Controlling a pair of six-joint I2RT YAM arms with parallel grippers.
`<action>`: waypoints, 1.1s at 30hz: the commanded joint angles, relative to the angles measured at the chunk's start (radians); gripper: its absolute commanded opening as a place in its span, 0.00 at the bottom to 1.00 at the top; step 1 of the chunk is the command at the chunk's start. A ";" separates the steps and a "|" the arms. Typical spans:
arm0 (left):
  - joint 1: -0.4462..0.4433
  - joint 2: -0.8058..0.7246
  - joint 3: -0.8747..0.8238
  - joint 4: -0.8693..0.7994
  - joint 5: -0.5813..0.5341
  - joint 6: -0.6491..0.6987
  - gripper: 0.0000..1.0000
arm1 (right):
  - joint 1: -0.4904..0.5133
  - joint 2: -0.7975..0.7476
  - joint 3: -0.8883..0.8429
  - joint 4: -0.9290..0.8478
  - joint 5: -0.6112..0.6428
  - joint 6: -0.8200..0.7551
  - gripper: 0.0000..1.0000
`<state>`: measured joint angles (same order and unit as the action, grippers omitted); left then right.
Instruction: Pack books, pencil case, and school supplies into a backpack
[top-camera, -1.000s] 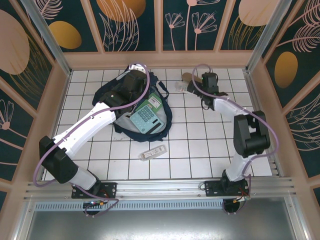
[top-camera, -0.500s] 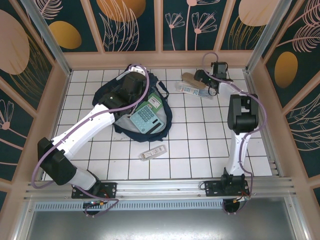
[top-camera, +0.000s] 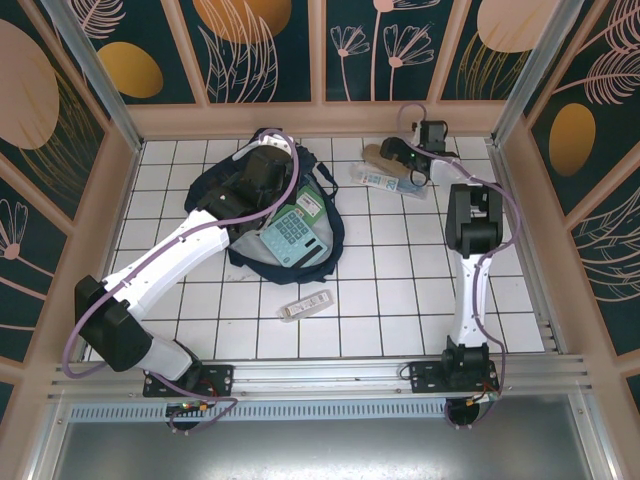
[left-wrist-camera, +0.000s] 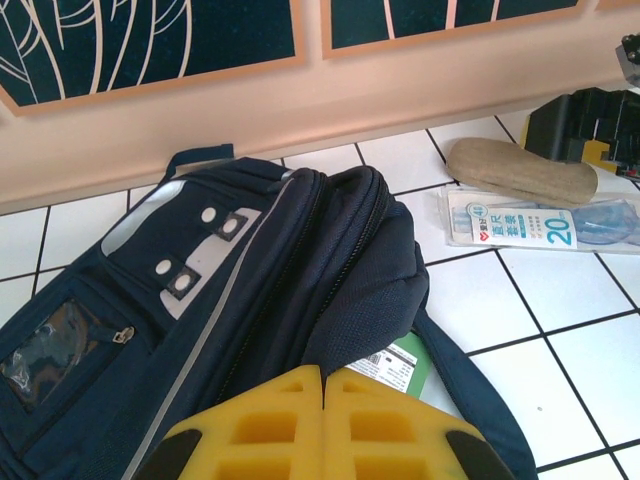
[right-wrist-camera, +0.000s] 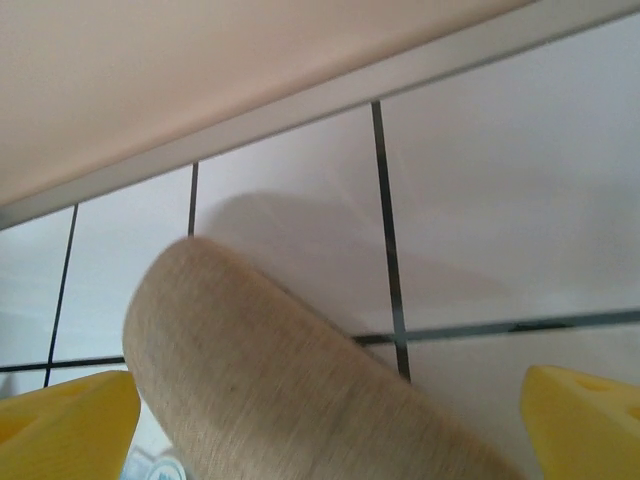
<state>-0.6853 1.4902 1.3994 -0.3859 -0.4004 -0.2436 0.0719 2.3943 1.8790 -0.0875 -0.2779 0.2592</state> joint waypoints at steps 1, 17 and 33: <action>0.003 -0.046 0.004 0.069 -0.017 0.008 0.00 | 0.017 0.019 0.022 -0.060 -0.038 -0.047 0.96; 0.004 -0.043 -0.004 0.076 0.003 0.004 0.00 | 0.100 -0.098 -0.162 -0.005 0.099 -0.101 0.90; 0.005 -0.038 -0.001 0.074 -0.008 0.004 0.00 | 0.123 0.060 0.059 -0.099 0.151 -0.141 0.78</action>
<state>-0.6853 1.4899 1.3930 -0.3779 -0.3923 -0.2436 0.1802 2.4233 1.9038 -0.1410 -0.1497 0.1452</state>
